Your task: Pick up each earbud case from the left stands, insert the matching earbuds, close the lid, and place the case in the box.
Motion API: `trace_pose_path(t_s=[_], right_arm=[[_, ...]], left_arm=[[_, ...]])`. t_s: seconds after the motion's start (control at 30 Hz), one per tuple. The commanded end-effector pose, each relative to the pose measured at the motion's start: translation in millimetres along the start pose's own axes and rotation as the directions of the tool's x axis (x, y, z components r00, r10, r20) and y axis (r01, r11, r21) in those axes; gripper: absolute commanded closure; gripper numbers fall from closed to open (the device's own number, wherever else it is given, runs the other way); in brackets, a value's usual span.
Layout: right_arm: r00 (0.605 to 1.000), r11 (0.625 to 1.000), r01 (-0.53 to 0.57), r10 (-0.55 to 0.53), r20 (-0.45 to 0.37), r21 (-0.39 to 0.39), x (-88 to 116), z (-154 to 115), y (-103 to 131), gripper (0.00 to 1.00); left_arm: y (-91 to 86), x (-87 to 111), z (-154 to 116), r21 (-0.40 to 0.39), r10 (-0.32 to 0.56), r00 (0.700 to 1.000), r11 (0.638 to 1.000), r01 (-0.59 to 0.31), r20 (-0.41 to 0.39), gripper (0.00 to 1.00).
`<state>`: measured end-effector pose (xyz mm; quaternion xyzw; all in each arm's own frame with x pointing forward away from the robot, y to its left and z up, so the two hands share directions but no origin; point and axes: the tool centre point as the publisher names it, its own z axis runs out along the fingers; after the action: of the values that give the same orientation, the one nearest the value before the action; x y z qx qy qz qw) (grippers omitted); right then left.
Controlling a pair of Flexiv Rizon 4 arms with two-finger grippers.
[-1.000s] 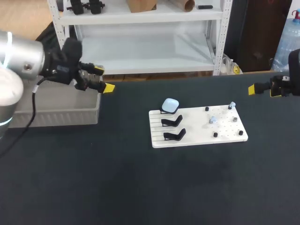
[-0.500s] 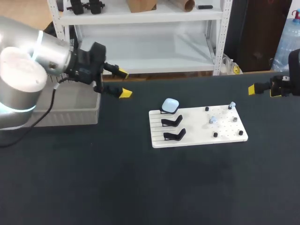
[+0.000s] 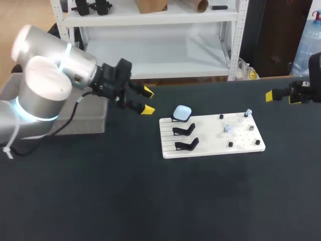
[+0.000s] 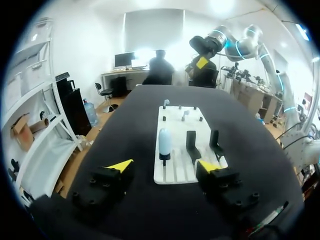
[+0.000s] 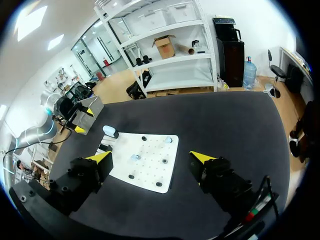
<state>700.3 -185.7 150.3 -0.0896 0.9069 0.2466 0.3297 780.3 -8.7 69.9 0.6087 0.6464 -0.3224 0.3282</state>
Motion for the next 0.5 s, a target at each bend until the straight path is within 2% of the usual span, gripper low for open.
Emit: trace_pose_path(t_s=[0.03,0.17,0.27,0.43,0.5], right_arm=[[1.0,1.0,0.001,-0.001,-0.001,-0.001,-0.1,0.2,-0.6,0.0],[1.0,1.0,0.001,-0.001,-0.001,-0.001,-0.1,0.2,-0.6,0.0],[1.0,1.0,0.001,-0.001,-0.001,-0.001,-0.1,0.2,-0.6,0.0],[1.0,1.0,0.001,-0.001,-0.001,-0.001,-0.1,0.2,-0.6,0.0],[1.0,1.0,0.001,-0.001,-0.001,-0.001,-0.1,0.2,-0.6,0.0]], left_arm=[[5.8,1.1,17.3,0.034,0.003,1.0,0.999,-0.003,0.002,0.29],[4.6,2.9,28.1,0.042,0.009,1.0,0.999,-0.009,0.004,0.31],[5.9,4.1,34.6,0.046,0.009,1.0,0.999,-0.009,0.006,0.44],[6.7,4.4,43.6,0.046,0.013,1.0,0.999,-0.014,0.011,0.43],[6.7,4.1,46.6,0.05,0.012,1.0,0.999,-0.012,0.014,0.46]])
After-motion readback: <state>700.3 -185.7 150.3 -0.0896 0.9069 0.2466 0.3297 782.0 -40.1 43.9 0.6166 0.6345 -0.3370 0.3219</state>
